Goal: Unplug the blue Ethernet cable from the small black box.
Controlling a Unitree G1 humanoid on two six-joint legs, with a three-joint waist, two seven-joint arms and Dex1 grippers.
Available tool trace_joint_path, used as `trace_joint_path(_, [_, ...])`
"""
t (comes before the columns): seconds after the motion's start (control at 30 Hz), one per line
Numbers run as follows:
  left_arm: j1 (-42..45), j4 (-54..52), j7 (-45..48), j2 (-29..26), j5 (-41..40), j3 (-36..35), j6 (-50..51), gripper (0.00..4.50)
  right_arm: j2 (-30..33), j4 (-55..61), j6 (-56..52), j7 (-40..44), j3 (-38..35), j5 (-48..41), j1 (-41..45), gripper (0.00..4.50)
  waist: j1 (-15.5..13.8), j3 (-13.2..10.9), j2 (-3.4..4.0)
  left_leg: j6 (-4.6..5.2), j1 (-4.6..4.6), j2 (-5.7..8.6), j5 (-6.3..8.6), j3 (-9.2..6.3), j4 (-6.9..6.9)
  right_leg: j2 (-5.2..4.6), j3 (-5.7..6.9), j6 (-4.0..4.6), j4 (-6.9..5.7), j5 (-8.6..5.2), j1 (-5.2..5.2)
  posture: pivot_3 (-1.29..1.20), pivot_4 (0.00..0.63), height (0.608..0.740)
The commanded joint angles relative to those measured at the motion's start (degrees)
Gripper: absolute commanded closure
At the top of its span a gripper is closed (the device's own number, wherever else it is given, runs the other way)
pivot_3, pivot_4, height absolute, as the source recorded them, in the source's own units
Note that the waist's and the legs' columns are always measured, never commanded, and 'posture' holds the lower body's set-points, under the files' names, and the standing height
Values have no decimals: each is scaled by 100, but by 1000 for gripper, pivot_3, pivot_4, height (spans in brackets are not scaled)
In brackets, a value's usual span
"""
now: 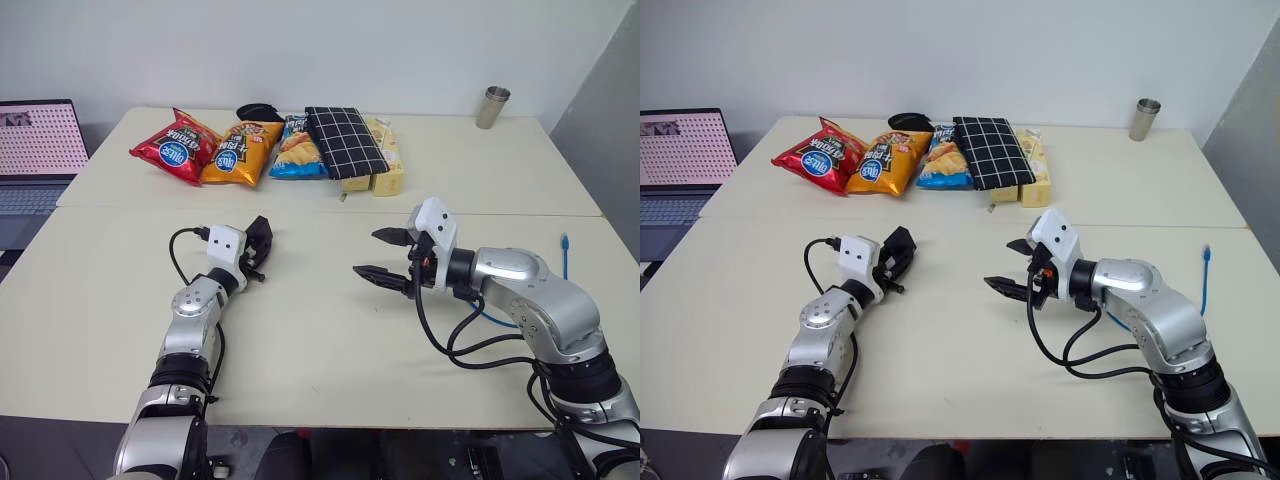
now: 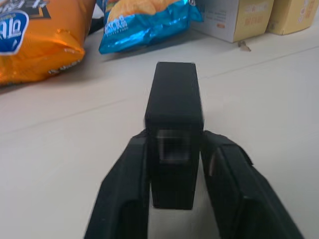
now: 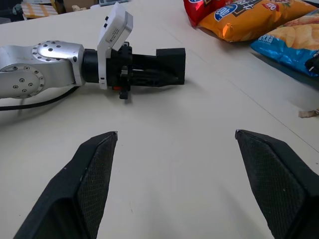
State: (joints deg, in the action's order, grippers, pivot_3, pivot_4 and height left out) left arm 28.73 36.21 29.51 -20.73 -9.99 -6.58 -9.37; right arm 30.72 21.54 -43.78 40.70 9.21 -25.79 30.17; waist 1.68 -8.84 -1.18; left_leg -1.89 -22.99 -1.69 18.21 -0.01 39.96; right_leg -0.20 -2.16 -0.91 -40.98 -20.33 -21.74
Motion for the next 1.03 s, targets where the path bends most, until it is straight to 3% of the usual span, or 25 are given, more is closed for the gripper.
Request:
trace_joint_path(0.03, [-265, -358, 107, -61, -191, -176, 83, 1710, -25, 153, 5, -85, -54, 36, 46, 479, 2, 0, 0, 0, 0, 0, 0, 1, 0, 0, -1, 0, 0, 0, 0, 0, 150, 740])
trace_joint_path(0.2, [-752, -1080, -103, -308, -90, -290, 316, 768, -4, 203, -28, -162, -82, 36, -36, 479, 21, 0, 0, 0, 1, -2, 0, 0, -2, 0, -1, 0, -1, 0, 0, 0, 150, 740])
trace_joint_path(0.5, [-1717, -3390, 278, -1266, -354, -304, 2252, 768, 561, 486, -153, 20, -719, -242, -588, 479, -16, -1, -1, 1, -2, 2, 1, -3, 0, -7, -1, 0, 3, 0, 4, 0, 150, 740])
trace_joint_path(0.63, [-1729, -4189, 986, -1937, -839, -544, 2899, 768, 1085, 305, -32, 331, -1178, -291, -791, 479, -14, -1, -4, 15, 1, 3, 9, -6, -1, -7, 3, 0, 4, 0, 9, 0, 150, 740])
trace_joint_path(0.83, [-1686, -4653, 1750, -2688, -1234, -637, 3386, 768, 1528, 55, 142, 657, -1454, -297, -967, 479, -2, -3, 1, 17, 7, 2, 10, -1, -6, -5, -1, 0, 9, 0, 12, 0, 150, 740])
trace_joint_path(1.03, [-1452, -4623, 1938, -2782, -1355, -681, 3405, 768, 1503, -61, 283, 638, -1409, -237, -958, 479, -3, -4, 2, 20, 4, 2, 11, -1, -5, -3, -1, 0, 10, 0, 11, 0, 150, 740])
